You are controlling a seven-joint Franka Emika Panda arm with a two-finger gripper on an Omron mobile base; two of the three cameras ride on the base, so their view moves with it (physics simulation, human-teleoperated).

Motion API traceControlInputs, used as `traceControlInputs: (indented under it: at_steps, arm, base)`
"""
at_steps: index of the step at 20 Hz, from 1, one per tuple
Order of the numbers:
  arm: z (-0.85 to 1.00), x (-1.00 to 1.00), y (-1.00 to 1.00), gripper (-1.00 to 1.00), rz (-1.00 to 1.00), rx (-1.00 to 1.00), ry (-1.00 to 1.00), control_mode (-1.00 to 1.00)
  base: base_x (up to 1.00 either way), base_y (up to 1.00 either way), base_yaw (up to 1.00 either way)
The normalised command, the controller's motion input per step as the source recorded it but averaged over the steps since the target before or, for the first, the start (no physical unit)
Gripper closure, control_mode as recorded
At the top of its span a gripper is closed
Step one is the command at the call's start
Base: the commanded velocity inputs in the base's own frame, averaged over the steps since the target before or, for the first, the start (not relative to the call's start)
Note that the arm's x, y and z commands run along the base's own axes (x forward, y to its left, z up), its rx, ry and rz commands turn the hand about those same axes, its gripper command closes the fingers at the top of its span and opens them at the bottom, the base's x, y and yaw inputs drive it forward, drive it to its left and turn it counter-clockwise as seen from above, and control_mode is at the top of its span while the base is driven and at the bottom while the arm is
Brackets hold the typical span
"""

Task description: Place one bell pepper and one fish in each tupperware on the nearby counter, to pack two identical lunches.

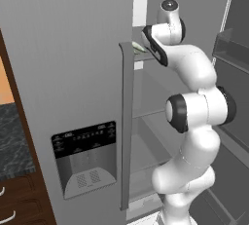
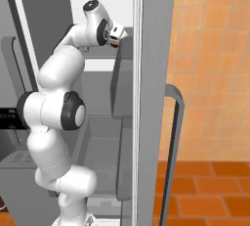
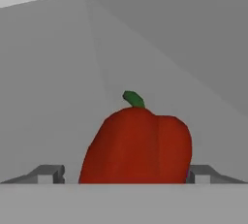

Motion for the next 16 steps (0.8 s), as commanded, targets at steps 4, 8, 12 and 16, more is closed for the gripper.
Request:
traceControlInputs:
  at_steps: [4, 8, 12, 16]
  arm:
    - [-0.89, 0.03, 0.00, 1.00, 0.00, 0.00, 0.14, -1.00]
    - [-0.11, 0.09, 0.00, 1.00, 0.00, 0.00, -0.05, -1.00]
    - [-0.17, -0.88, 0.20, 1.00, 0.11, 0.00, -0.18, -1.00]
    - [-0.24, -1.00, 0.36, 1.00, 0.17, 0.00, -0.29, -1.00]
  base:
    - [0.00, 0.00, 0.00]
    - [0.00, 0.00, 0.00]
    - [0.00, 0.00, 0.00]
    - [0.00, 0.00, 0.00]
